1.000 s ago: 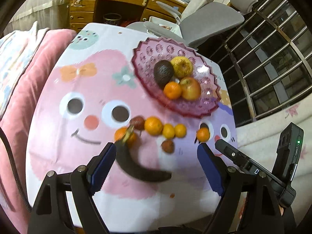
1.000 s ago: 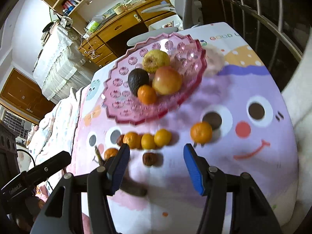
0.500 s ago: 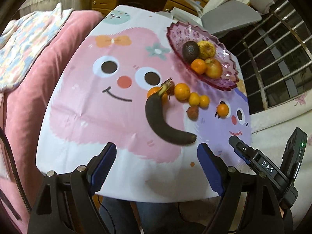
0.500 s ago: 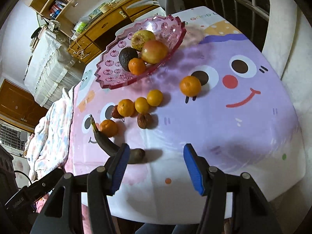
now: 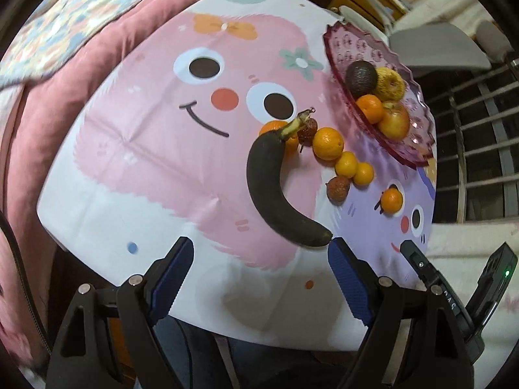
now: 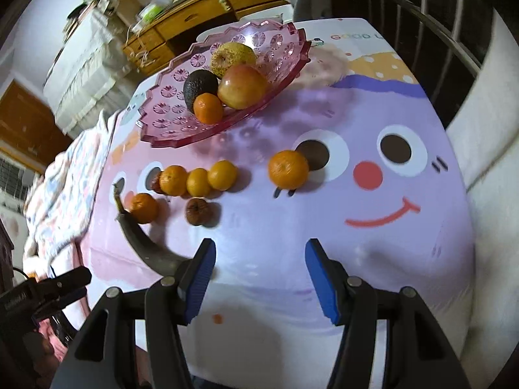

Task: Organize fruits
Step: 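Move both tools back from the bowl toward the dark banana, then close the left tool around the dark banana while the right tool approaches a mandarin orange, then carry the banana and orange over the pink bowl and open both tools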

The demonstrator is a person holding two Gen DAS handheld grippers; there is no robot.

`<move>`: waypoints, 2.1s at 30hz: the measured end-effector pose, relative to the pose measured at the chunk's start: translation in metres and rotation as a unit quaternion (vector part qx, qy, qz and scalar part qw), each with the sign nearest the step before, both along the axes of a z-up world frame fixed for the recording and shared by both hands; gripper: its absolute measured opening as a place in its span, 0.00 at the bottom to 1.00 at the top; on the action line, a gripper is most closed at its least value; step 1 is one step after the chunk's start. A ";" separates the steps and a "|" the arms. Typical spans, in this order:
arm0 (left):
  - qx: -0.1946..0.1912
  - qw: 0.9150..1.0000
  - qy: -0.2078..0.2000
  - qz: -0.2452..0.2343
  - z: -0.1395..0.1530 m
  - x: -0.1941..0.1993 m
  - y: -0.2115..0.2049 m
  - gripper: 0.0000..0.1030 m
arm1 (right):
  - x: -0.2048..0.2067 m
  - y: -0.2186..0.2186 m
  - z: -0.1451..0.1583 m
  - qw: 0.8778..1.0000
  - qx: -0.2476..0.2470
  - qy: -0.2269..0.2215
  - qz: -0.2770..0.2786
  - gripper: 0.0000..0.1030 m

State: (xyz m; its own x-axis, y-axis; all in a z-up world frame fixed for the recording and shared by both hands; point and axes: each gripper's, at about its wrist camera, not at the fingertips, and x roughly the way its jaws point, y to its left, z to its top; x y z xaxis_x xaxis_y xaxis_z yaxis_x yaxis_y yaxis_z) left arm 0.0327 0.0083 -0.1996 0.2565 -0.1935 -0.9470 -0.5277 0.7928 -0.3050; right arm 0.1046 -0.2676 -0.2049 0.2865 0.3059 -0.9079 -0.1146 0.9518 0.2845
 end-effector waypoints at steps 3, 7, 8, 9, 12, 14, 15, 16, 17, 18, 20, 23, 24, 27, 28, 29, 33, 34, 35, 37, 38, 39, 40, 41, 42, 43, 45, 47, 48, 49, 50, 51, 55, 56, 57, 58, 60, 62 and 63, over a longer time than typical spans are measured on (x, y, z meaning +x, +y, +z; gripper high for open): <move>-0.007 0.999 0.011 0.029 -0.009 0.003 -0.005 0.82 | 0.010 -0.004 -0.004 0.999 -0.009 -0.004 0.031 0.56; -0.012 0.997 0.027 0.064 -0.022 0.005 -0.010 0.81 | 0.020 -0.003 -0.009 0.997 -0.027 -0.017 0.077 0.56; -0.016 0.997 0.032 0.074 -0.026 0.005 -0.011 0.81 | 0.022 -0.002 -0.010 0.995 -0.032 -0.021 0.089 0.56; -0.020 0.996 0.035 0.082 -0.030 0.006 -0.012 0.81 | 0.024 -0.002 -0.011 0.994 -0.034 -0.024 0.100 0.56; -0.026 0.994 0.041 0.100 -0.039 0.008 -0.012 0.78 | 0.027 0.000 -0.016 0.990 -0.043 -0.033 0.130 0.56; -0.032 0.992 0.045 0.113 -0.045 0.011 -0.013 0.77 | 0.029 0.003 -0.018 0.987 -0.048 -0.044 0.148 0.56; -0.034 0.991 0.046 0.118 -0.048 0.012 -0.013 0.77 | 0.030 0.003 -0.019 0.985 -0.049 -0.049 0.156 0.56; -0.038 0.990 0.047 0.125 -0.052 0.014 -0.013 0.75 | 0.031 0.006 -0.021 0.983 -0.054 -0.057 0.165 0.56; -0.040 0.990 0.049 0.129 -0.055 0.016 -0.013 0.71 | 0.032 0.007 -0.022 0.982 -0.058 -0.063 0.171 0.56; -0.040 0.989 0.050 0.133 -0.058 0.017 -0.012 0.70 | 0.033 0.008 -0.022 0.980 -0.061 -0.070 0.176 0.56; -0.039 0.988 0.052 0.141 -0.064 0.021 -0.011 0.67 | 0.035 0.010 -0.025 0.977 -0.066 -0.082 0.185 0.56; -0.040 0.986 0.054 0.151 -0.073 0.026 -0.008 0.62 | 0.038 0.012 -0.031 0.975 -0.068 -0.090 0.192 0.51; -0.039 0.986 0.055 0.153 -0.075 0.027 -0.008 0.61 | 0.040 0.012 -0.033 0.975 -0.067 -0.090 0.193 0.49; -0.038 0.985 0.057 0.158 -0.081 0.031 -0.007 0.56 | 0.043 0.013 -0.037 0.975 -0.060 -0.091 0.194 0.47; -0.038 0.985 0.057 0.160 -0.083 0.032 -0.007 0.56 | 0.045 0.013 -0.039 0.975 -0.058 -0.091 0.195 0.46; -0.038 0.984 0.057 0.162 -0.085 0.033 -0.007 0.56 | 0.045 0.014 -0.040 0.975 -0.056 -0.092 0.196 0.44; -0.034 0.984 0.052 0.165 -0.088 0.038 -0.007 0.52 | 0.049 0.012 -0.042 0.974 -0.053 -0.100 0.194 0.44; -0.032 0.985 0.050 0.164 -0.088 0.040 -0.008 0.51 | 0.050 0.012 -0.043 0.974 -0.054 -0.102 0.193 0.44; -0.029 0.985 0.051 0.163 -0.089 0.042 -0.008 0.50 | 0.051 0.011 -0.043 0.975 -0.053 -0.102 0.192 0.44; -0.018 0.986 0.048 0.161 -0.089 0.046 -0.008 0.48 | 0.054 0.010 -0.046 0.975 -0.056 -0.101 0.187 0.44; -0.015 0.986 0.044 0.160 -0.088 0.048 -0.009 0.48 | 0.056 0.010 -0.048 0.976 -0.057 -0.101 0.186 0.44; -0.011 0.986 0.043 0.158 -0.088 0.049 -0.009 0.47 | 0.057 0.009 -0.049 0.976 -0.057 -0.101 0.185 0.44; -0.006 0.987 0.043 0.157 -0.088 0.052 -0.009 0.44 | 0.058 0.008 -0.051 0.976 -0.057 -0.100 0.183 0.43; 0.001 0.987 0.042 0.158 -0.088 0.053 -0.009 0.40 | 0.059 0.007 -0.052 0.977 -0.057 -0.097 0.183 0.41; 0.004 0.987 0.041 0.158 -0.088 0.056 -0.009 0.38 | 0.060 0.007 -0.054 0.977 -0.057 -0.093 0.183 0.39; 0.009 0.987 0.038 0.157 -0.087 0.058 -0.009 0.33 | 0.060 0.006 -0.055 0.977 -0.054 -0.091 0.184 0.39; 0.007 0.987 0.034 0.156 -0.085 0.062 -0.007 0.30 | 0.060 0.006 -0.055 0.977 -0.054 -0.094 0.185 0.38; 0.008 0.987 0.032 0.155 -0.085 0.062 -0.007 0.30 | 0.059 0.006 -0.055 0.977 -0.053 -0.096 0.184 0.38; 0.010 0.988 0.031 0.154 -0.085 0.063 -0.006 0.29 | 0.060 0.006 -0.055 0.977 -0.052 -0.096 0.183 0.38; 0.011 0.988 0.029 0.153 -0.084 0.064 -0.006 0.29 | 0.058 0.006 -0.055 0.977 -0.052 -0.097 0.183 0.38; 0.011 0.988 0.027 0.153 -0.084 0.065 -0.005 0.28 | 0.059 0.006 -0.055 0.977 -0.051 -0.097 0.183 0.37; 0.012 0.988 0.025 0.153 -0.084 0.065 -0.004 0.28 | 0.059 0.006 -0.055 0.977 -0.051 -0.096 0.184 0.37; 0.022 0.989 0.009 0.144 -0.081 0.060 -0.008 0.26 | 0.059 0.006 -0.053 0.977 -0.048 -0.096 0.186 0.37; 0.026 0.989 0.005 0.142 -0.079 0.054 -0.010 0.26 | 0.059 0.006 -0.052 0.977 -0.047 -0.098 0.186 0.37; 0.035 0.990 0.000 0.138 -0.076 0.053 -0.012 0.26 | 0.057 0.006 -0.050 0.976 -0.047 -0.100 0.187 0.37; 0.041 0.990 -0.003 0.136 -0.073 0.051 -0.013 0.26 | 0.056 0.006 -0.048 0.976 -0.045 -0.102 0.187 0.37; 0.056 0.990 -0.016 0.127 -0.066 0.049 -0.014 0.26 | 0.054 0.006 -0.044 0.975 -0.044 -0.106 0.189 0.36; 0.063 0.990 -0.028 0.123 -0.058 0.049 -0.012 0.26 | 0.051 0.007 -0.040 0.975 -0.045 -0.112 0.189 0.36; 0.066 0.990 -0.034 0.122 -0.054 0.049 -0.011 0.26 | 0.050 0.006 -0.036 0.974 -0.044 -0.115 0.188 0.36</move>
